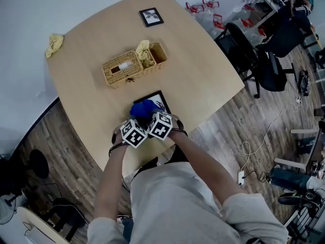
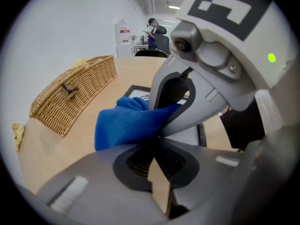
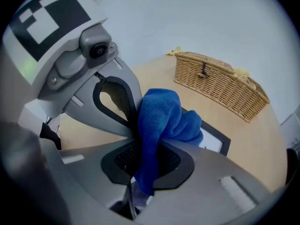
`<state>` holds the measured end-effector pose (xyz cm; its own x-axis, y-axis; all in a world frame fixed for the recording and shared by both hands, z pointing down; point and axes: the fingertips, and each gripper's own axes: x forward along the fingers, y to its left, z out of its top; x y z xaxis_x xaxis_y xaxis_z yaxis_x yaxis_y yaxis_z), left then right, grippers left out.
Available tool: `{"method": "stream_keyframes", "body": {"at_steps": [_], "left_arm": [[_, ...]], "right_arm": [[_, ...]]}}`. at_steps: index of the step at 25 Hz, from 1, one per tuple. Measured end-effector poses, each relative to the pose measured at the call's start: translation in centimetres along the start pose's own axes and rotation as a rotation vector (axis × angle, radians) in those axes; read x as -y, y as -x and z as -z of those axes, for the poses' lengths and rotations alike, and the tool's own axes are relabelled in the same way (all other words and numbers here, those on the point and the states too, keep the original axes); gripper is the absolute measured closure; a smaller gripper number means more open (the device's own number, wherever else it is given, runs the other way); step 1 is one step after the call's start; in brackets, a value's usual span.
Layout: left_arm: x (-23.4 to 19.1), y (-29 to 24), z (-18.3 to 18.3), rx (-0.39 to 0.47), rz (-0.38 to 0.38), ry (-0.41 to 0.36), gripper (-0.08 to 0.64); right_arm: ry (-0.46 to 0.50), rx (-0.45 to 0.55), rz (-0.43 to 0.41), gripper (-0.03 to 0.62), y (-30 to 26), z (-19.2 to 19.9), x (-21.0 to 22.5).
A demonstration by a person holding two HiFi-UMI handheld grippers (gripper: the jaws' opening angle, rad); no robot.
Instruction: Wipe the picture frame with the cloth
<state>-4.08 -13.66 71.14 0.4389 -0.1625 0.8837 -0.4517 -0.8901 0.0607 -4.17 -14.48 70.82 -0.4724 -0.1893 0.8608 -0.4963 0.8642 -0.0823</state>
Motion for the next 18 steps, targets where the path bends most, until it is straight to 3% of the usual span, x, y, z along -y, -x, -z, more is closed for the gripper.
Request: {"method": "stream_keyframes", "body": {"at_steps": [6,10,18], "left_arm": [[0.1,0.1,-0.2,0.020,0.011,-0.042,0.506],[0.3,0.4,-0.2,0.038,0.025,-0.019,0.506],[0.0,0.3,-0.3,0.051,0.051,0.007,0.506]], "right_arm": [[-0.146,0.039,0.011,0.540,0.7,1.0,-1.1],[-0.255,0.089,0.008,0.540,1.0,1.1,-2.4],[-0.184,0.089,0.042,0.540,1.3,1.1,-3.8]]}}
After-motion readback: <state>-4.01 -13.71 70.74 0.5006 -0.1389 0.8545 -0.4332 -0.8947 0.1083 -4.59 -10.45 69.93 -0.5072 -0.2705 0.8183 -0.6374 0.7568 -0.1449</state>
